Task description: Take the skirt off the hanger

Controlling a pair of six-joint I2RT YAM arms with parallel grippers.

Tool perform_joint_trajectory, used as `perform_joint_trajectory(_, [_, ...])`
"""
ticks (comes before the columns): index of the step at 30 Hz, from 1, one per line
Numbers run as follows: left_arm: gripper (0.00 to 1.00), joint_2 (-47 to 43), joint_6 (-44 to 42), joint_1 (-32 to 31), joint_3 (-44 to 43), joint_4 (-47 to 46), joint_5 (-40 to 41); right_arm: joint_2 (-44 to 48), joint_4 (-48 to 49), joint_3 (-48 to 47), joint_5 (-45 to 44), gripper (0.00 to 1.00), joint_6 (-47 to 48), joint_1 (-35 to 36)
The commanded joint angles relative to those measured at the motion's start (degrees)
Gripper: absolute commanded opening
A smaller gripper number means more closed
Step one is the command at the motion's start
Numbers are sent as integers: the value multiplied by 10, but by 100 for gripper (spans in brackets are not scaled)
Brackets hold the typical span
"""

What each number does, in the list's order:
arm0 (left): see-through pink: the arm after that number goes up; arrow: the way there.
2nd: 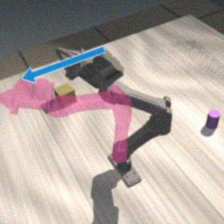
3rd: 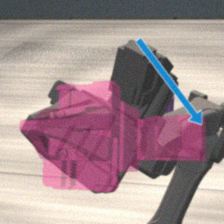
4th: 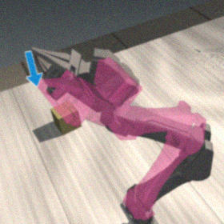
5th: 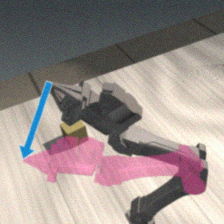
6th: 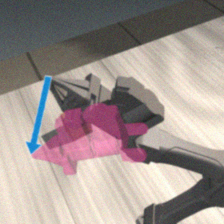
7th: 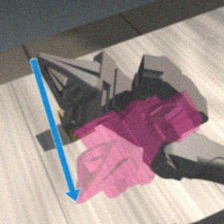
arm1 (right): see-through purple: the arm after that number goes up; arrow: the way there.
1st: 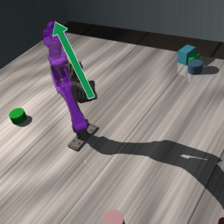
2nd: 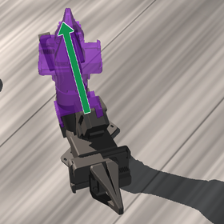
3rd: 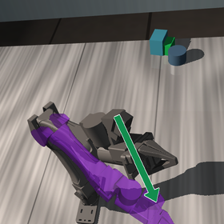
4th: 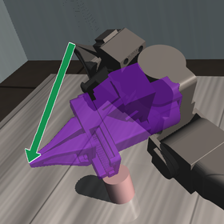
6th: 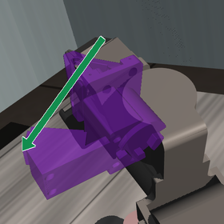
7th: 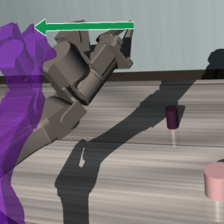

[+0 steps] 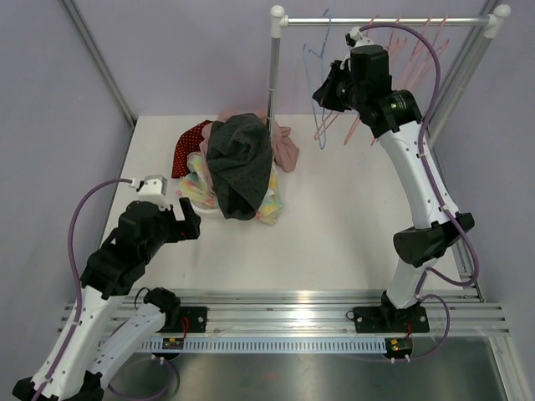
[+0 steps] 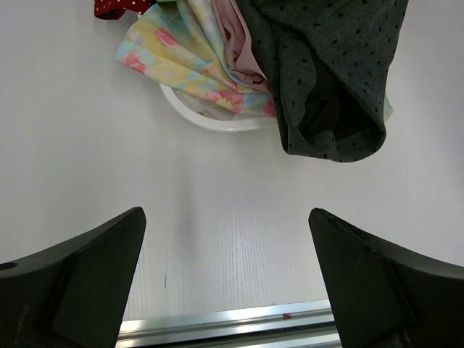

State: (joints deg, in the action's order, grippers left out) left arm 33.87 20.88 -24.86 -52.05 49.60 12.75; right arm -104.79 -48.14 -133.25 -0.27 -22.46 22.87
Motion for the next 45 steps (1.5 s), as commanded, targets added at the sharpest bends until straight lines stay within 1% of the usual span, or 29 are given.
perform_joint_trajectory(1, [99,-3,2,-2,1,-28,13,53,60,53,19,0,-18,2])
perform_joint_trajectory(4, [99,-14,3,-2,5,-30,21,87,74,98,26,0,-23,2])
perform_joint_trajectory(5, [99,-16,3,-2,6,-33,21,103,74,105,28,5,-23,2])
perform_joint_trajectory(6, [99,-16,3,-2,6,-33,23,110,74,119,28,13,-22,2])
perform_joint_trajectory(7, [99,-17,4,-1,5,-31,23,117,71,123,29,29,-22,2])
perform_joint_trajectory(8, [99,-16,4,-1,5,-31,24,132,68,127,28,70,-21,2])
perform_joint_trajectory(9, [99,-15,4,-1,5,-31,25,140,58,134,26,84,-21,2])
perform_joint_trajectory(11, [99,-16,4,-1,5,-30,25,173,48,146,19,99,-16,2])
perform_joint_trajectory(13, [99,-16,5,-1,5,-30,25,203,33,178,9,99,-7,2])
perform_joint_trajectory(14, [99,-16,4,-1,6,-31,25,242,29,195,-10,99,-2,2])
perform_joint_trajectory(16, [99,-16,4,-1,6,-32,24,289,20,260,-30,100,9,2])
perform_joint_trajectory(17, [99,-16,4,-1,7,-33,23,342,16,285,-47,99,11,2])
perform_joint_trajectory(18, [99,-16,3,-1,8,-34,20,370,13,340,-57,99,14,2])
perform_joint_trajectory(19, [99,-15,3,-1,8,-35,20,400,12,367,-64,99,14,2])
perform_joint_trajectory(20, [99,-13,2,-1,7,-35,19,458,11,395,-68,99,12,2])
perform_joint_trajectory(21, [99,-13,2,-1,7,-34,18,490,13,452,-67,99,9,2])
perform_joint_trajectory(22, [99,-13,1,-1,8,-35,17,521,17,482,-68,99,1,2])
perform_joint_trajectory(23, [99,-12,1,-1,8,-35,17,582,20,511,-62,99,-5,2])
perform_joint_trajectory(24, [99,-12,1,-1,8,-35,17,615,32,567,-63,99,-11,2])
perform_joint_trajectory(25, [99,-12,1,-1,8,-35,17,646,40,597,-67,99,-32,2])
perform_joint_trajectory(26, [99,-12,1,-1,9,-35,17,711,46,657,-81,99,-46,2])
perform_joint_trajectory(28, [99,-13,3,-1,10,-35,21,776,74,714,-95,99,-72,2])
perform_joint_trajectory(29, [99,-13,4,-1,11,-36,23,837,83,741,-102,99,-78,2])
perform_joint_trajectory(30, [99,-13,4,-1,12,-37,24,864,96,784,-105,99,-83,2])
perform_joint_trajectory(32, [99,-17,6,-1,13,-38,27,926,99,822,-116,99,-102,2])
perform_joint_trajectory(34, [99,-23,7,-1,14,-36,34,963,94,835,-119,99,-112,2])
perform_joint_trajectory(37, [99,-26,11,-1,15,-35,43,985,75,846,-119,99,-116,2])
perform_joint_trajectory(40, [99,-26,14,-1,13,-33,47,997,55,845,-121,100,-128,2])
perform_joint_trajectory(45, [99,-26,17,-1,13,-29,54,1003,57,846,-115,100,-126,2])
